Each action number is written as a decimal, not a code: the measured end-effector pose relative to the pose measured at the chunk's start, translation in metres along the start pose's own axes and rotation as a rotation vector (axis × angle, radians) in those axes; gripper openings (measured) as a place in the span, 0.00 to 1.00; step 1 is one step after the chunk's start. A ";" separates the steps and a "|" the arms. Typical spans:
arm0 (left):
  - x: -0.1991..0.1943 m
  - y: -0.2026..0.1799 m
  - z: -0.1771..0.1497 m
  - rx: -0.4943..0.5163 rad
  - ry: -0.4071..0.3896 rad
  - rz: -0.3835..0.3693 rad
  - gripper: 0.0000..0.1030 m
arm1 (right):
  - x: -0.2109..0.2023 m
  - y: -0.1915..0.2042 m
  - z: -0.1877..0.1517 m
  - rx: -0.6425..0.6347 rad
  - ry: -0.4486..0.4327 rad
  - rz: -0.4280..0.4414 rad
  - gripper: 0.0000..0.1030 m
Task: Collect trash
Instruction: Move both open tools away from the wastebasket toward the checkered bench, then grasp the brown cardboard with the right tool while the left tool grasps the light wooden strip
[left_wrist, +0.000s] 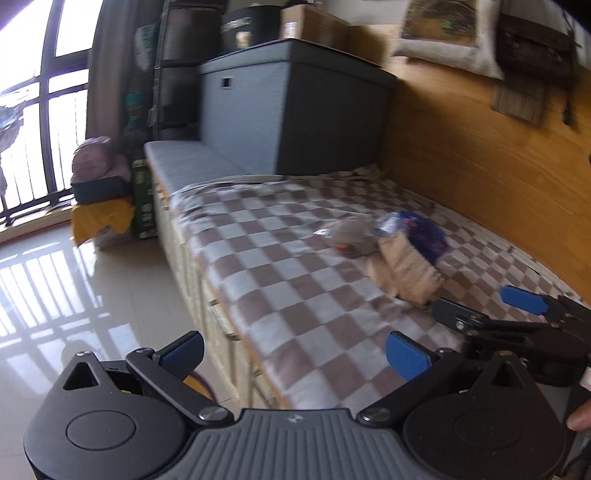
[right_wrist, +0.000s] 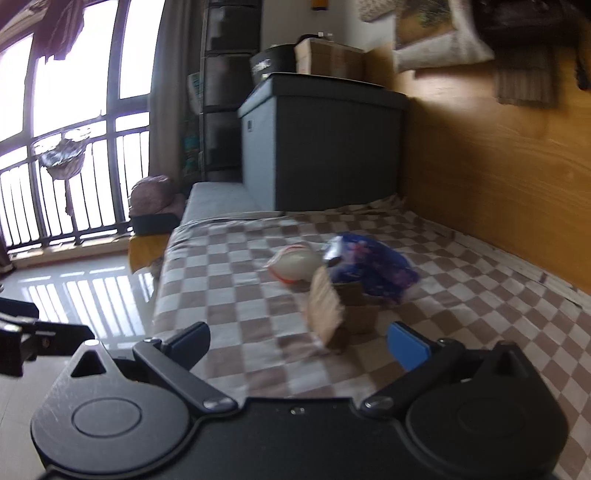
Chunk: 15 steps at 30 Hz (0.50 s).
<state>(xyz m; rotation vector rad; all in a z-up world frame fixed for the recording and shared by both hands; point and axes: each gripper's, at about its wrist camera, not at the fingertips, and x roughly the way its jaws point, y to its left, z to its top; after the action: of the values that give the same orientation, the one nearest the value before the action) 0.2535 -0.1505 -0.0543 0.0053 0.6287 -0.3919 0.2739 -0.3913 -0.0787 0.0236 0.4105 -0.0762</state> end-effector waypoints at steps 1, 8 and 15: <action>0.004 -0.008 0.001 0.012 -0.002 -0.011 1.00 | 0.005 -0.008 0.000 0.013 -0.001 -0.015 1.00; 0.042 -0.035 0.020 0.044 -0.012 -0.072 1.00 | 0.050 -0.056 0.004 0.178 0.016 -0.011 1.00; 0.074 -0.048 0.045 0.047 -0.050 -0.147 1.00 | 0.105 -0.075 -0.003 0.344 0.047 0.079 0.97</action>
<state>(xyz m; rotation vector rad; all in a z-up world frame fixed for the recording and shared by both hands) 0.3169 -0.2266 -0.0545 -0.0063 0.5717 -0.5471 0.3629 -0.4737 -0.1235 0.3806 0.4395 -0.0681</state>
